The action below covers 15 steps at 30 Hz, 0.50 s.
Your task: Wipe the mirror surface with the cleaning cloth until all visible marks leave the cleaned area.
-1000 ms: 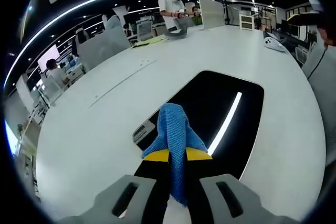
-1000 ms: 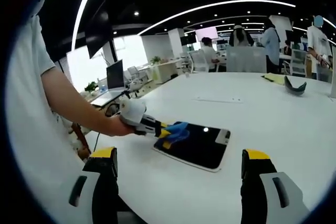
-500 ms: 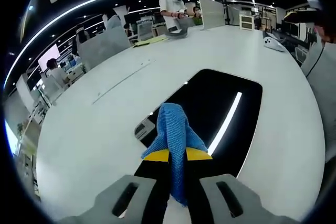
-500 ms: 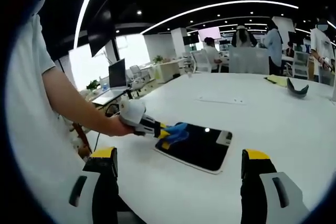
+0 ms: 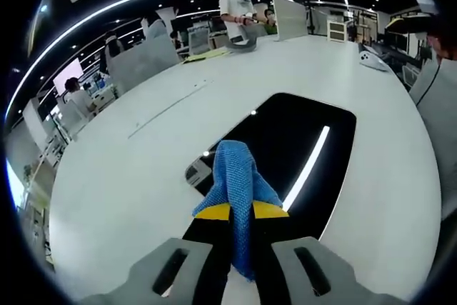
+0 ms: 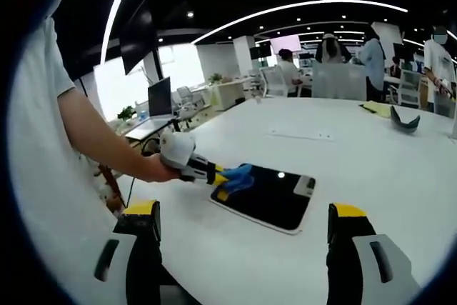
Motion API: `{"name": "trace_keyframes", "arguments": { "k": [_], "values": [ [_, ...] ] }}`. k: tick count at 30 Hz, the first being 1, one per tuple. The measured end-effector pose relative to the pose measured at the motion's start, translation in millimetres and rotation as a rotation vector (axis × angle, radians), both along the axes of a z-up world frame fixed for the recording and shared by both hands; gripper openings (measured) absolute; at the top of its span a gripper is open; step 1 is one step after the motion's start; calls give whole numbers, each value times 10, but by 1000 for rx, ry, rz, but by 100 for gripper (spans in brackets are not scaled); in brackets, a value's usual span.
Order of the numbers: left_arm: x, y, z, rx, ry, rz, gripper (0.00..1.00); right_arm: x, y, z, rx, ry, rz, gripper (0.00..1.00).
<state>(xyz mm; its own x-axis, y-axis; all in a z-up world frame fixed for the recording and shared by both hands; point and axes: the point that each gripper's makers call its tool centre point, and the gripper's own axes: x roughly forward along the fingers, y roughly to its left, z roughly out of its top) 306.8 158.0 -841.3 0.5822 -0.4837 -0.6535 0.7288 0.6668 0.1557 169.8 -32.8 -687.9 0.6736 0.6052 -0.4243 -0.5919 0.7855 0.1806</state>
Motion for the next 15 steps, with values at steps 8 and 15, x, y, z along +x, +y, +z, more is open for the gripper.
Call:
{"name": "trace_keyframes", "arguments": {
  "k": [8,15],
  "values": [
    [4,0,-4,-16,13,9,6,13,55,14,8,-4,9,98],
    [-6,-6,0,-15,10,11,6,27,84,20,10,-5,16,98]
  ]
}}
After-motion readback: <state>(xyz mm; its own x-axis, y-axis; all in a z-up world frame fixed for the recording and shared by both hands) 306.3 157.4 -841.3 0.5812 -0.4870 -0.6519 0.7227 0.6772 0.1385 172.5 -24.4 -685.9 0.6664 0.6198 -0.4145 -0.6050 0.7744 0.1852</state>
